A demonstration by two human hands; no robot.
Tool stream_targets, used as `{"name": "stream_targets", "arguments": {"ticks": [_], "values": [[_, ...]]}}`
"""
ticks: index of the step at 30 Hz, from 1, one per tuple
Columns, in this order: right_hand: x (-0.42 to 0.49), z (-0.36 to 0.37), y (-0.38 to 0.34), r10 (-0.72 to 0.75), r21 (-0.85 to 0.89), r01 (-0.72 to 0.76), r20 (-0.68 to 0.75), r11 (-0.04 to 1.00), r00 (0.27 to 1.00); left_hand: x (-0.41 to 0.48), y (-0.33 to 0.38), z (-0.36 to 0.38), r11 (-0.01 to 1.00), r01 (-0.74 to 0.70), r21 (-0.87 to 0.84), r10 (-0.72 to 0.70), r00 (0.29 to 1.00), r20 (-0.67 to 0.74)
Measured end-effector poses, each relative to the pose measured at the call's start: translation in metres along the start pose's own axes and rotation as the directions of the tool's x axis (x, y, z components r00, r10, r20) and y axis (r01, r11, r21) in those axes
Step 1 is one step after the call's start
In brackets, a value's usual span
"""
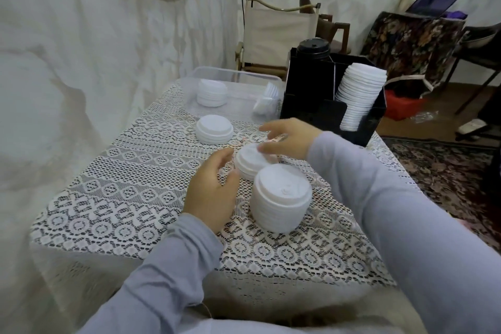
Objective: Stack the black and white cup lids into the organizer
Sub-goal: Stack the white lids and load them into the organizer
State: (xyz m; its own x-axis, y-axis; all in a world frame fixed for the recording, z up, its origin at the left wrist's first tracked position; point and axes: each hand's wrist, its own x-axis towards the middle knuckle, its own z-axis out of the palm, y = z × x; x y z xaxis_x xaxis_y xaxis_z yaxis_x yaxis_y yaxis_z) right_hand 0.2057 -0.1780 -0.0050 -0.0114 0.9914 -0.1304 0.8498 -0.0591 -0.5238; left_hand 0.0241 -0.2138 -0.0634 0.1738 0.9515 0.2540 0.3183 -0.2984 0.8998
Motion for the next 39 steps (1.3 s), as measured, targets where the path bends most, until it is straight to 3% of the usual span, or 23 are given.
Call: {"name": "stream_targets", "arguments": {"ticks": [3, 7, 10, 12, 14, 15, 17, 19, 24, 39], "values": [[0.022, 0.013, -0.012, 0.043, -0.220, -0.022, 0.093, 0.975, 0.995, 0.005, -0.004, 0.003, 0.990, 0.042, 0.135, -0.045, 0.999, 0.026], [0.030, 0.013, -0.019, 0.076, -0.239, -0.032, 0.179, 0.971, 0.981, 0.007, -0.007, 0.004, 0.953, 0.005, 0.302, -0.022, 0.998, 0.054], [0.030, 0.014, -0.021, 0.042, -0.269, 0.005, 0.167, 0.963, 0.985, 0.010, -0.009, 0.004, 0.938, -0.020, 0.347, -0.008, 0.997, 0.081], [0.028, 0.011, -0.022, -0.029, -0.243, 0.059, 0.123, 0.968, 0.992, 0.016, -0.006, 0.003, 0.976, -0.005, 0.219, -0.014, 0.996, 0.083], [0.024, 0.004, -0.024, -0.122, -0.192, 0.137, 0.087, 0.972, 0.989, 0.021, 0.000, -0.002, 0.992, 0.106, -0.075, -0.101, 0.993, 0.061], [0.021, 0.000, -0.025, -0.165, -0.156, 0.175, 0.073, 0.972, 0.984, 0.025, 0.003, -0.005, 0.944, 0.188, -0.272, -0.176, 0.982, 0.066], [0.016, -0.004, -0.026, -0.238, -0.094, 0.242, 0.056, 0.966, 0.970, 0.030, 0.007, -0.010, 0.724, 0.313, -0.615, -0.291, 0.947, 0.139], [0.012, -0.006, -0.027, -0.274, -0.058, 0.277, 0.047, 0.959, 0.960, 0.031, 0.007, -0.014, 0.556, 0.348, -0.755, -0.295, 0.932, 0.212], [0.006, -0.005, -0.027, -0.347, 0.031, 0.346, 0.048, 0.938, 0.937, 0.031, 0.006, -0.016, 0.442, 0.370, -0.817, -0.256, 0.925, 0.281], [0.001, 0.001, -0.018, -0.352, 0.147, 0.342, 0.054, 0.928, 0.934, 0.027, 0.009, -0.010, 0.462, 0.359, -0.811, -0.246, 0.931, 0.271]]}}
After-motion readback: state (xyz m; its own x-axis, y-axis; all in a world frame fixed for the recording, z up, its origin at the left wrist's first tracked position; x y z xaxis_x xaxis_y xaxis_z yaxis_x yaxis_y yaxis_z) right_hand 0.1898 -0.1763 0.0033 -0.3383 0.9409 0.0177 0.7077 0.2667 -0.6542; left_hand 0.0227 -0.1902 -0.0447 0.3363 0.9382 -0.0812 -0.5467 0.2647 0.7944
